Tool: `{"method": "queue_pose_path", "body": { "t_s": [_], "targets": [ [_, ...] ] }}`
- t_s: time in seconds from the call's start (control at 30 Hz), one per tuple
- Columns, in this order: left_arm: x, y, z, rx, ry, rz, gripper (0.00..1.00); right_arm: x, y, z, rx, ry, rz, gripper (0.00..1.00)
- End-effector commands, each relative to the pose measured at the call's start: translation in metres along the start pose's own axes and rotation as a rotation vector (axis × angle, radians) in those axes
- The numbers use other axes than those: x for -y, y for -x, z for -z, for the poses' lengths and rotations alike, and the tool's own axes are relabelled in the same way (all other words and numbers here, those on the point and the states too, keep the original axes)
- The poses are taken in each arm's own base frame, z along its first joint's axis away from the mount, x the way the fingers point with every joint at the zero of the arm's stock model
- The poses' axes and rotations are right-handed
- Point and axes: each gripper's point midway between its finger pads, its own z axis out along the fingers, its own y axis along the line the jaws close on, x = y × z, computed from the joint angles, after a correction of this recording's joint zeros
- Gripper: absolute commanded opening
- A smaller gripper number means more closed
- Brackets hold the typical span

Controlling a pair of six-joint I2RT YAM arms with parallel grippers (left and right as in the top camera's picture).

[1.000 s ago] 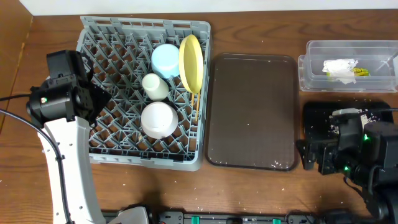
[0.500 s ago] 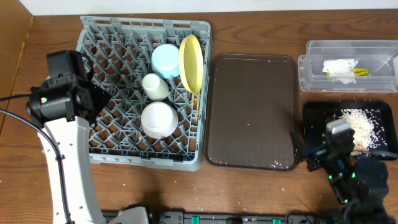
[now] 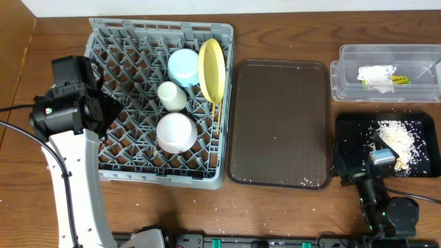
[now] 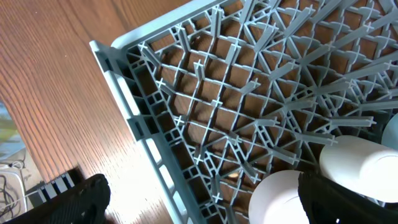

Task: Sort waste into correct bins and load items into the dishwasher

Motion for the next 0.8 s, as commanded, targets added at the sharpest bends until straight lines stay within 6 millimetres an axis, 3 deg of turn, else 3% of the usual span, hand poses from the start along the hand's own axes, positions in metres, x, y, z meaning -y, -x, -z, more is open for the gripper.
{"method": "queue_pose_path", "body": {
  "t_s": [0.0, 0.17, 0.77],
  "targets": [
    [-0.001, 0.004, 0.004, 0.013, -0.006, 0.023, 0.98, 0.026, 0.005, 0.005, 0.026, -0.136, 0.001, 0.99],
    [-0.001, 0.004, 0.004, 0.013, -0.006, 0.023, 0.98, 0.050, -0.020, 0.011, -0.075, -0.254, -0.005, 0.99],
    [-0.001, 0.004, 0.004, 0.013, -0.006, 0.023, 0.98, 0.053, -0.019, 0.011, -0.076, -0.266, 0.020, 0.99]
  ]
}}
